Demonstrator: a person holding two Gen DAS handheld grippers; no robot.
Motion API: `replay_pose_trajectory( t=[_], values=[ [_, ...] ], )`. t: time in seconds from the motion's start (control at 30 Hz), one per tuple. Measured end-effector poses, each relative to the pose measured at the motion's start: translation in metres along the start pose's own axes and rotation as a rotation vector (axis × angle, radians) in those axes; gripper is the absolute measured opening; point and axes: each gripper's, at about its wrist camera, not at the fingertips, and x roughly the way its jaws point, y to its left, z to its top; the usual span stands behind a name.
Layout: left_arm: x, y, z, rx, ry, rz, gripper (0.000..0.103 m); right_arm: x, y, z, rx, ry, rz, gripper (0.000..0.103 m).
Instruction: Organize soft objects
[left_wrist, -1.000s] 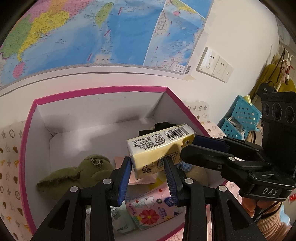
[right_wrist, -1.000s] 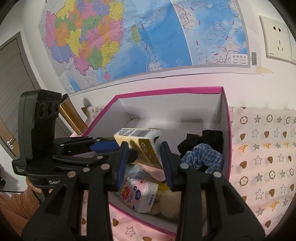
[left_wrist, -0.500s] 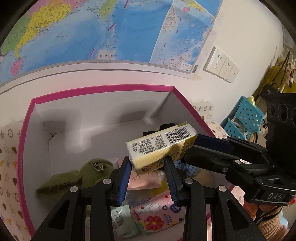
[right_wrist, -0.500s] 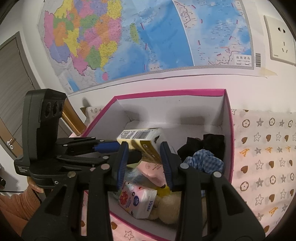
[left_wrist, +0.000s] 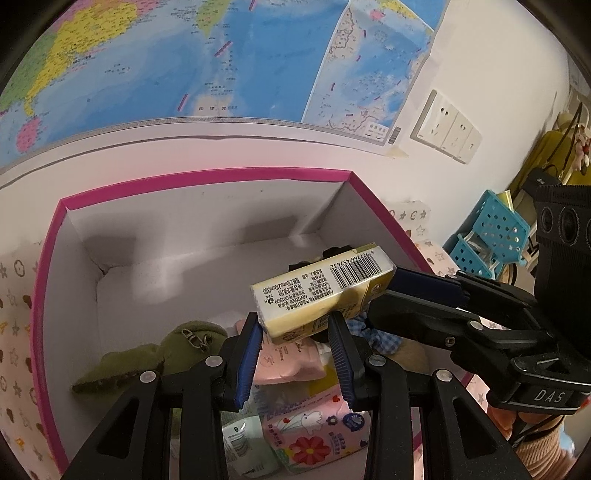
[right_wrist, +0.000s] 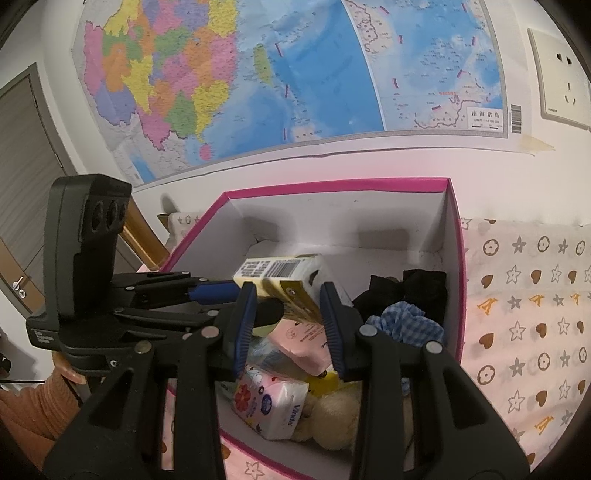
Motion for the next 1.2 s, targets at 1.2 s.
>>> replay_pose_trajectory(
  t=[1.2],
  values=[
    [0.012,0.001,0.018,-0.043,0.071,0.042,0.036,0.018,-0.013,0.015,0.036,0.06,-0.015,0.039]
  ],
)
